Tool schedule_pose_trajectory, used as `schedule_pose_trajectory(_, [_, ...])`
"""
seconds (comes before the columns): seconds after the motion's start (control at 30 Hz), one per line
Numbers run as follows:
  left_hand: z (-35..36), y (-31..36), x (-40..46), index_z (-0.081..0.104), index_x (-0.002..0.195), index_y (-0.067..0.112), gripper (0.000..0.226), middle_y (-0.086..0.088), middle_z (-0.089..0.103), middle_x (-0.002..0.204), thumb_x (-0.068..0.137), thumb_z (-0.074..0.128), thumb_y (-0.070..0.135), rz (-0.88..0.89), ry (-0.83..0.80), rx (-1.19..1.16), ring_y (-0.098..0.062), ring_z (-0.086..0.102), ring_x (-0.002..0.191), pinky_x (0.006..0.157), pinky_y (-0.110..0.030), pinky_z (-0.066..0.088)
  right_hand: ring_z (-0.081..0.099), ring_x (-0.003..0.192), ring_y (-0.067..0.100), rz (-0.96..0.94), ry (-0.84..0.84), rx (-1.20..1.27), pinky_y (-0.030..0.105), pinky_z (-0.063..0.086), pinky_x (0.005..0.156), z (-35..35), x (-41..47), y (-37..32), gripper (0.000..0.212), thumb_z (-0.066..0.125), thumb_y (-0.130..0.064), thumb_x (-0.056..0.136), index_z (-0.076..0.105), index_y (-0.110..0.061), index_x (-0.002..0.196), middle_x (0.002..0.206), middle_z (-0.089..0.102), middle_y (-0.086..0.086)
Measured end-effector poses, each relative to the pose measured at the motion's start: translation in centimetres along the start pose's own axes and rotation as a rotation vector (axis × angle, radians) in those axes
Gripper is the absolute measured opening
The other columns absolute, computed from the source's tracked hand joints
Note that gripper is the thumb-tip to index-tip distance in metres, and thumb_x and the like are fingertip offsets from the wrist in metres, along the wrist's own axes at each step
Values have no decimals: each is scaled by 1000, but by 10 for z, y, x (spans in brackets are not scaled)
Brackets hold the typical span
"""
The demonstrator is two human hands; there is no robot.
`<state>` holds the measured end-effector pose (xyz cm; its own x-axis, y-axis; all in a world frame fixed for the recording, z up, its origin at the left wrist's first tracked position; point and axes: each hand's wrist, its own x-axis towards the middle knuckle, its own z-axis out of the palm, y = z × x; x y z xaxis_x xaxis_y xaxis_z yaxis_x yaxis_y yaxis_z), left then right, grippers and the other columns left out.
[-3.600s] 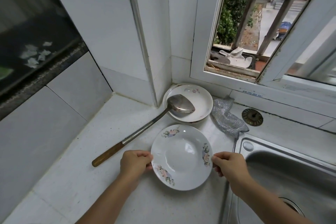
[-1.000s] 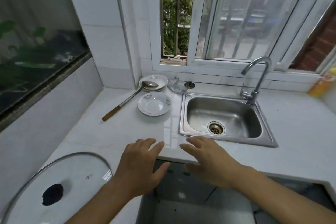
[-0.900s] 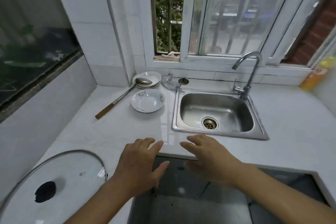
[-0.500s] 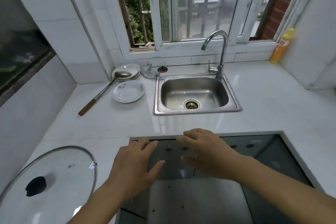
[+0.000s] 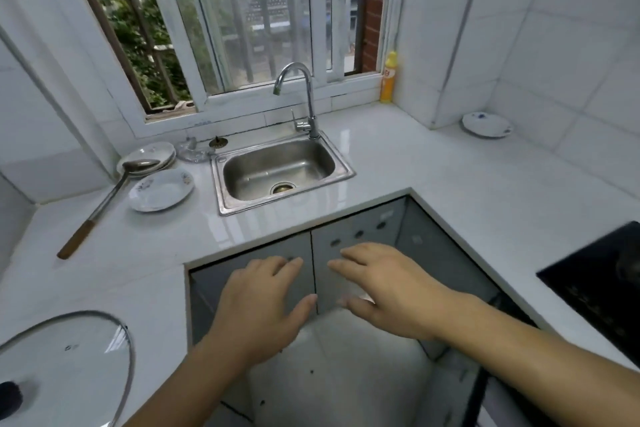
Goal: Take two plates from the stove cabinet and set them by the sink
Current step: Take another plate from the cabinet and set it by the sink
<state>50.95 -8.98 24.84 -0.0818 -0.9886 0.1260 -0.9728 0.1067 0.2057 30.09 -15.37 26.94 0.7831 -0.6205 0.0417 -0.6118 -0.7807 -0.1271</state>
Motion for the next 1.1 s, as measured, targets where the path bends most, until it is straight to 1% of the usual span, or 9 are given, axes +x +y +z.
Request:
schedule_pose_trajectory(0.13, [12, 43, 10, 56, 132, 21, 63, 0, 65, 121, 84, 45, 60, 118, -1, -9, -23, 58, 108, 86, -39, 47, 39, 132, 24, 132, 9, 7, 36, 37, 105, -4, -53, 17, 58, 43, -50, 91, 39, -21, 141, 143, 46, 8])
schedule_pose_trajectory(0.27, [29, 93, 22, 51, 135, 24, 64, 2, 62, 125, 85, 42, 61, 244, -42, -5, -22, 56, 112, 89, -38, 44, 37, 133, 21, 272, 19, 28, 35, 37, 105, -6, -116, 39, 59, 42, -50, 91, 36, -23, 143, 145, 44, 5])
schedule_pose_trajectory(0.43, [51, 182, 30, 54, 133, 22, 65, 0, 64, 122, 84, 40, 62, 413, -81, -33, -23, 59, 107, 84, -39, 47, 44, 128, 23, 442, 20, 51, 36, 42, 102, -4, -212, 65, 59, 42, -52, 90, 41, -21, 140, 140, 49, 7])
schedule_pose_trajectory(0.6, [75, 281, 18, 51, 135, 24, 66, 2, 62, 124, 85, 34, 63, 555, -121, -21, -22, 57, 109, 85, -38, 46, 51, 113, 20, 575, 29, 86, 34, 48, 90, -2, -307, 80, 54, 41, -52, 88, 46, -23, 133, 122, 57, 1])
schedule_pose_trajectory(0.73, [94, 347, 5, 55, 132, 22, 64, 1, 65, 118, 84, 39, 61, 678, -165, -9, -24, 60, 102, 80, -39, 48, 47, 120, 22, 691, 27, 106, 34, 43, 97, 3, -374, 85, 57, 41, -52, 88, 44, -22, 136, 131, 54, 2])
schedule_pose_trajectory(0.87, [110, 393, -9, 57, 129, 23, 59, 1, 65, 118, 83, 44, 58, 791, -218, -7, -24, 60, 101, 78, -37, 47, 46, 122, 25, 807, 33, 138, 39, 41, 99, 10, -425, 82, 72, 19, -63, 83, 47, -20, 133, 132, 54, 6])
schedule_pose_trajectory(0.9, [115, 402, -12, 58, 128, 21, 58, 0, 66, 116, 83, 46, 57, 823, -228, -7, -24, 61, 100, 78, -38, 48, 46, 123, 26, 831, 33, 140, 40, 40, 100, 13, -435, 81, 73, 18, -63, 83, 46, -20, 134, 133, 53, 7])
schedule_pose_trajectory(1.03, [136, 430, -12, 61, 126, 18, 58, -2, 68, 113, 83, 50, 55, 939, -292, -9, -25, 62, 100, 79, -42, 51, 42, 126, 25, 945, 21, 135, 39, 37, 103, 37, -470, 79, 65, 24, -56, 87, 40, -21, 139, 138, 49, 5])
schedule_pose_trajectory(1.1, [151, 441, -11, 63, 122, 17, 57, -2, 69, 108, 80, 53, 53, 1002, -308, -5, -27, 64, 95, 75, -43, 52, 42, 124, 24, 1005, 14, 142, 38, 37, 102, 52, -483, 78, 58, 35, -49, 89, 38, -22, 140, 136, 49, 4])
